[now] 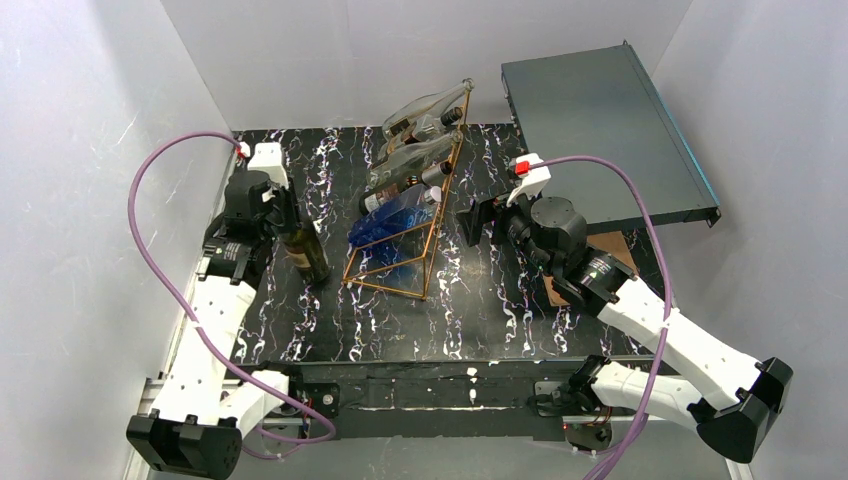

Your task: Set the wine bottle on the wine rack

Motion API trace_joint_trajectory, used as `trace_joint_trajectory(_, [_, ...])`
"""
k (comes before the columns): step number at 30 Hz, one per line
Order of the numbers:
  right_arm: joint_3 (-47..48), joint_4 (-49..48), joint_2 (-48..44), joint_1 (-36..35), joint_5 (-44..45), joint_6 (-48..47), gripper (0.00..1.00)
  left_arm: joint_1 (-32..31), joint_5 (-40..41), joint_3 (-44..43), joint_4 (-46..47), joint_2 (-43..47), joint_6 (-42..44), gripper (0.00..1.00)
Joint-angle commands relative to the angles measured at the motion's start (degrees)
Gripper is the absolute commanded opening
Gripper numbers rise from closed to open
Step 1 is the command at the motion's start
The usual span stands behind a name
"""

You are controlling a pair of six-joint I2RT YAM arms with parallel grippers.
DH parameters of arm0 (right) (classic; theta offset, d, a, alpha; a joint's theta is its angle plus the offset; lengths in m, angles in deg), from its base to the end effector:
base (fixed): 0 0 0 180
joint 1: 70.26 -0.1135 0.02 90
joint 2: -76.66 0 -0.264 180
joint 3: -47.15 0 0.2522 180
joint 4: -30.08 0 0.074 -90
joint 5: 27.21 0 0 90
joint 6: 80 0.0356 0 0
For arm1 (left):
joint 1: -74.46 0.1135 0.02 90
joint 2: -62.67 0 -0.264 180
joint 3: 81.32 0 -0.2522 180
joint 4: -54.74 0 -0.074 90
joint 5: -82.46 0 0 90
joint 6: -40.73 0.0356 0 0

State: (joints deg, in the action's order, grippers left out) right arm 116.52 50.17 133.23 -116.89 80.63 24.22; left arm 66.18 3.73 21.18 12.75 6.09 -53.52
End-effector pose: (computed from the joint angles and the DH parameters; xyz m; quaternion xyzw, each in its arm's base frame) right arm 0.1642 0.1579 0.3760 -0.1086 0.7407 0.2302 0.6218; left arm 0.2106 -0.0236 0.3847 -0.0267 0.8219 0.0190 0.5686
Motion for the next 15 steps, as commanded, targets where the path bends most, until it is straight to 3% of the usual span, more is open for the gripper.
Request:
trace_joint_trajectory(1, [1.3,-1.0,-1.1,-0.1,1.2,-1.1,0.98,-0.3,-7.5,-4.2,7.6,3.0,0.4,0.0])
trace_joint_trajectory(7, [1.5,-1.1,-0.6,-0.2,0.9,-0.9,0.98,-1.4,-14.3,-6.2,7.7,1.7,1.5,0.0])
trace_joint_trajectory(15, [0.9,-1.6,-0.4,-0.1,0.4,-0.4,0.98,-4.0,-16.0,-3.8,9.2,2.0,2.2,0.0])
